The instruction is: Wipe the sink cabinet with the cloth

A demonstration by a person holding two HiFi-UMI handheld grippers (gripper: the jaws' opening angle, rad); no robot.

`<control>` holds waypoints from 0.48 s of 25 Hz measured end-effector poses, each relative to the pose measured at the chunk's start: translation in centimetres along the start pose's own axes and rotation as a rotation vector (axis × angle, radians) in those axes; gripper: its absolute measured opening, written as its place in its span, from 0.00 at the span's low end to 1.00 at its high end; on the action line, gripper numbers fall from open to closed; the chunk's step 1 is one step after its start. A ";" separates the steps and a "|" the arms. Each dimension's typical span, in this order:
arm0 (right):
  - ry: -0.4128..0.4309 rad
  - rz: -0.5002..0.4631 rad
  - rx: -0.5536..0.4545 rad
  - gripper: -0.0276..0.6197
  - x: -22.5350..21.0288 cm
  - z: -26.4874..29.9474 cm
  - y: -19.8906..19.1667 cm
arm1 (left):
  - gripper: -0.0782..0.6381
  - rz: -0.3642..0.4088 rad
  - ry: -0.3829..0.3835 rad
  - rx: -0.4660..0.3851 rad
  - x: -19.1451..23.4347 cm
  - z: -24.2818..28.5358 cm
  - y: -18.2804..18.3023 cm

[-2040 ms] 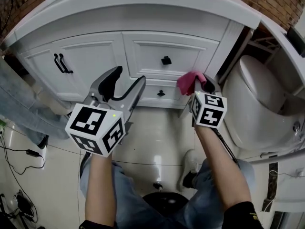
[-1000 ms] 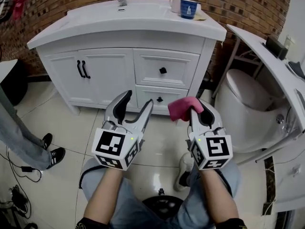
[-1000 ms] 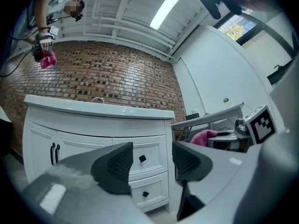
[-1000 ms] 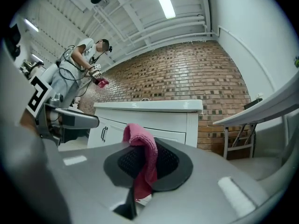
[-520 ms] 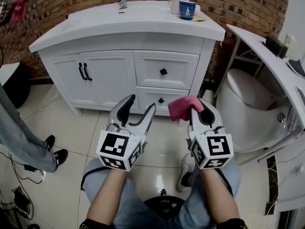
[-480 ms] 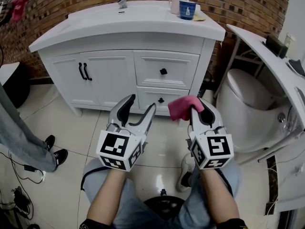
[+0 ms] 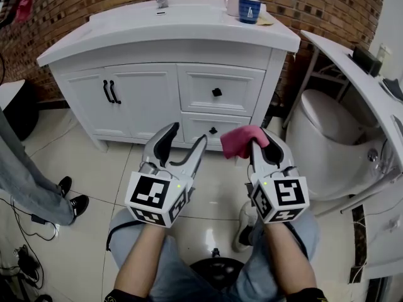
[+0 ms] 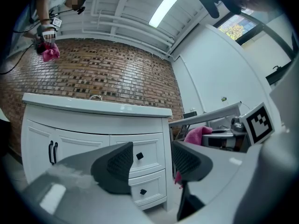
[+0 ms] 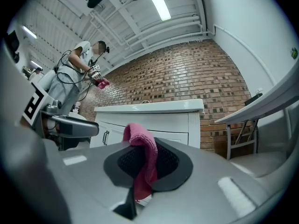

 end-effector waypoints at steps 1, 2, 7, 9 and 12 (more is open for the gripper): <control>0.000 -0.008 0.006 0.09 0.0 0.1 -0.2 | 0.48 0.000 0.001 0.001 0.0 -0.1 0.0; -0.002 -0.014 0.014 0.09 0.0 0.2 -0.5 | 0.48 -0.002 0.002 0.001 0.1 -0.1 0.0; -0.010 -0.038 0.080 0.09 0.0 1.7 -2.6 | 0.48 -0.015 -0.001 0.011 0.1 -0.3 -0.1; -0.007 -0.062 0.114 0.09 0.3 3.1 -3.8 | 0.48 0.000 -0.003 0.019 0.3 0.1 -0.1; 0.013 -0.082 0.183 0.09 0.8 6.1 -6.5 | 0.47 0.034 -0.001 -0.009 1.8 1.1 -0.9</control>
Point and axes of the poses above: the fingertips, and each gripper's own axes: z forward along the fingers, x to its left, y out of its top, the point moved 5 cm from there along -z, backward along the fingers, and after that the axes turned 9 degrees about z, right-handed, at the moved point
